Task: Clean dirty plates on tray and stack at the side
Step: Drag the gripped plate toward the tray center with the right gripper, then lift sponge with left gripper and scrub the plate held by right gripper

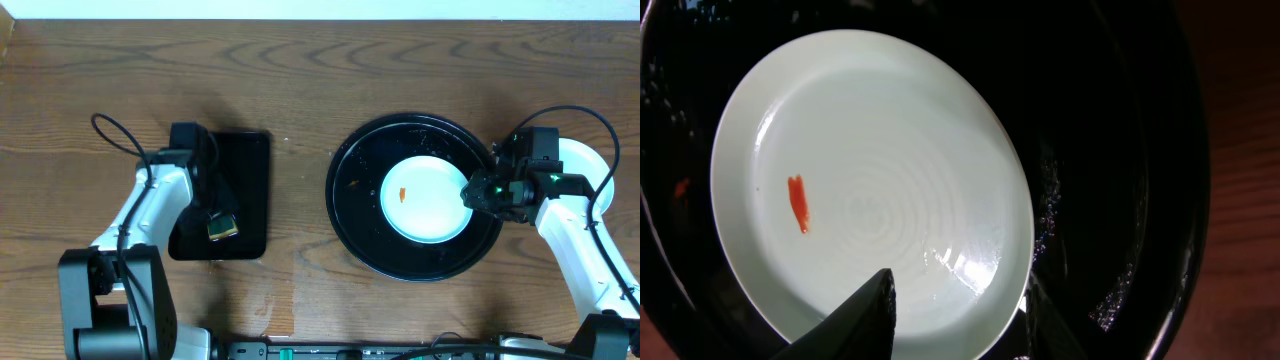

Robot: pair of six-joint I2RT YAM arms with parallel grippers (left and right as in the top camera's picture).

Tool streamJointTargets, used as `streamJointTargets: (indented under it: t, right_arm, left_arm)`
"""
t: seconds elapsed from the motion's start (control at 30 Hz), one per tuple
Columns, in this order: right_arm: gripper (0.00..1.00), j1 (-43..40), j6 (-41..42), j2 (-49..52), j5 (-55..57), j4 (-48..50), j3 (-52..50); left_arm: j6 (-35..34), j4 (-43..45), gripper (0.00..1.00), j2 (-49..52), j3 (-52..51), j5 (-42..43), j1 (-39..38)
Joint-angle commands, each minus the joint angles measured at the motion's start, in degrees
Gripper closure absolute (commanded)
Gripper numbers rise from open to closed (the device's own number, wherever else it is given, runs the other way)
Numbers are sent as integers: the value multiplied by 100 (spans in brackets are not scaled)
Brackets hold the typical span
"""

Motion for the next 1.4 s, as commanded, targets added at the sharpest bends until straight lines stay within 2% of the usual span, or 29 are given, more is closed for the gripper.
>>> streamJointTargets:
  t: [0.0, 0.17, 0.2, 0.3, 0.4, 0.7, 0.83, 1.07, 1.27, 1.37]
  right_arm:
    - [59, -44, -234, -31, -4, 28, 70]
    - [59, -44, -234, -31, -2, 31, 70]
    - [59, -44, -234, -31, -4, 33, 70]
    - [59, -44, -232, -31, -4, 39, 70]
    - [58, -44, -232, -31, -4, 35, 70]
    - [60, -44, -452, -31, 195, 136, 70]
    - [60, -61, -452, -31, 809, 216, 68]
    - [59, -271, -476, 208, 844, 376, 68]
    - [60, -422, -1290, 752, 186, 634, 68]
    - [60, -476, -1989, 1012, -815, 813, 68]
  left_arm:
    - [22, 531, 56, 76, -470, 369, -61]
    - [133, 1158, 89, 76, -863, 343, -175]
    - [153, 1318, 92, 76, -966, 343, -199]
    - [221, 1709, 92, 76, -1246, 275, -260]
    - [221, 1602, 93, 61, -1259, 267, -258]
    - [761, 66, 92, -476, -7, 358, -260]
    - [863, -144, 93, -584, 264, 385, -260]
    - [1054, -621, 93, -581, 876, 645, -557]
    - [1032, -970, 92, -581, 1683, 647, -1215]
    - [737, -905, 93, -579, 1910, 649, -1622]
